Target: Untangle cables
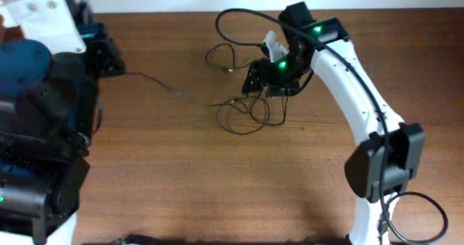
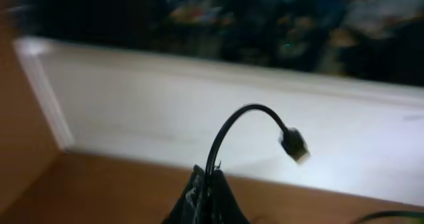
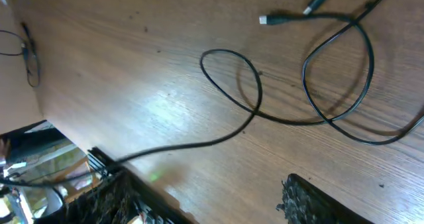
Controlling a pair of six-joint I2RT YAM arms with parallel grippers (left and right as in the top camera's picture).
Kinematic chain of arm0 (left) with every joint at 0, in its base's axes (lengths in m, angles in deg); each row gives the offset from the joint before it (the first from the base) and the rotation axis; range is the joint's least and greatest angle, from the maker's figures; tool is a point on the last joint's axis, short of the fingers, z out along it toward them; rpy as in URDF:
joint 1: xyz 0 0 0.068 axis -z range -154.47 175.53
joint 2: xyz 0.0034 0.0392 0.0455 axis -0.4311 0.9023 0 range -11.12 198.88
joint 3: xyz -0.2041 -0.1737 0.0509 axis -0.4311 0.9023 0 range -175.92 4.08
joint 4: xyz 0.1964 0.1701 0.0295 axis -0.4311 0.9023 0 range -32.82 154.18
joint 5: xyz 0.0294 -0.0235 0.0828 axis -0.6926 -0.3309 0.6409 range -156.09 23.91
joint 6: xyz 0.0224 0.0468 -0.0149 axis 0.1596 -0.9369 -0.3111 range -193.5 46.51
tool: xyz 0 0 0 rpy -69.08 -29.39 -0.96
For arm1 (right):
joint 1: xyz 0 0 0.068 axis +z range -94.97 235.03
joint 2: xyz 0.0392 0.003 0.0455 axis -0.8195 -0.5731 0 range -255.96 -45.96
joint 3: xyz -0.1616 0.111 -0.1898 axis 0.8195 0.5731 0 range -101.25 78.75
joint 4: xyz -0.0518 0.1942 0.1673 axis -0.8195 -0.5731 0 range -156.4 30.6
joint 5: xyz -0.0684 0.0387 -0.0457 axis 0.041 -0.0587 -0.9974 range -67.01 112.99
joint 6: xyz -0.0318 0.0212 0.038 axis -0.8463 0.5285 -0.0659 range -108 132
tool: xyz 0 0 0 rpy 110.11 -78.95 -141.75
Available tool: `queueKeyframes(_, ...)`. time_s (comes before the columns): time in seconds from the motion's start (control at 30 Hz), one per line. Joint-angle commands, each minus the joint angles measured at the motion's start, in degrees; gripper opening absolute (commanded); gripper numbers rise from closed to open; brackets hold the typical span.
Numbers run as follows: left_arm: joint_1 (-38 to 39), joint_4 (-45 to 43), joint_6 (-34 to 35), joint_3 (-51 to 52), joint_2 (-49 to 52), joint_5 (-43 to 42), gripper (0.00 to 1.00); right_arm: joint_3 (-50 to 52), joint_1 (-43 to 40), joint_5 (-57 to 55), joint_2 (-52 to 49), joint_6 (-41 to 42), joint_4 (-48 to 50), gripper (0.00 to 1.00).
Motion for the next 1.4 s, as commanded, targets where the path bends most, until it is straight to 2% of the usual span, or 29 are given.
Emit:
queueKeyframes(0.0,-5.7,3.6,0.3,-0.7,1.2,4.7,0.00,0.4,1.6,0.7,-0.7,0.7,0.5,0.74)
queueKeyframes(0.1,-11.7,8.2,0.3,-0.7,4.5,1.6,0.00,0.4,2.3,0.2,-0.9,0.7,1.1,0.74)
queueKeyframes(0.17,-16.3,12.3,0.3,-0.7,8.6,-7.1,0.00,0.4,2.3,-1.1,-0.9,0.7,1.1,0.74)
queueKeyframes(0.3,-18.9,18.9,0.1,-0.7,15.3,-16.0,0.00,0.4,2.3,-3.3,-0.9,1.7,1.2,0.74)
queueKeyframes(0.4,-16.9,23.4,-10.7,-0.5,20.7,-31.1,0.00,0.4,1.8,-5.6,-0.9,1.7,1.2,0.74)
queueKeyframes(0.43,-15.9,24.8,-12.2,-0.5,22.2,-32.5,0.00,0.4,1.1,-5.8,-0.9,1.7,1.0,0.74)
queueKeyframes(0.57,-10.4,29.6,-13.3,-0.4,29.1,-32.7,0.00,0.4,-3.8,-5.5,-0.9,1.7,-0.4,0.74)
queueKeyframes(0.7,-0.6,30.1,-13.3,-0.4,38.5,-32.6,0.00,0.4,-8.1,-5.5,-0.9,-0.1,-2.4,0.74)
queueKeyframes(0.83,8.2,25.9,-10.4,-0.4,47.6,-32.6,0.00,0.4,-9.0,-5.7,-0.9,-3.1,-3.2,0.74)
queueKeyframes(0.93,11.9,21.6,-10.4,-0.4,52.4,-32.6,0.00,0.4,-9.0,-6.0,-0.9,-3.1,-3.6,0.74)
queueKeyframes(1.07,13.6,18.1,-17.9,-0.4,57.3,-32.6,0.01,0.4,-9.0,-6.0,-0.9,-3.1,-4.0,0.75)
queueKeyframes(1.1,13.6,17.5,-19.9,-0.4,57.8,-32.6,0.04,0.4,-9.0,-6.0,-0.9,-3.1,-4.0,0.75)
queueKeyframes(1.13,13.4,16.7,-23.1,-0.4,58.4,-32.5,0.11,0.4,-9.1,-6.0,-0.9,-3.1,-4.0,0.74)
queueKeyframes(1.3,13.2,12.6,-26.3,-0.4,62.7,-24.5,0.33,0.4,-9.0,-6.0,-0.9,-3.1,-4.3,0.75)
queueKeyframes(1.37,13.1,11.4,-27.0,-0.4,64.6,-22.7,0.39,0.4,-9.0,-6.2,-0.9,-3.9,-4.2,0.75)
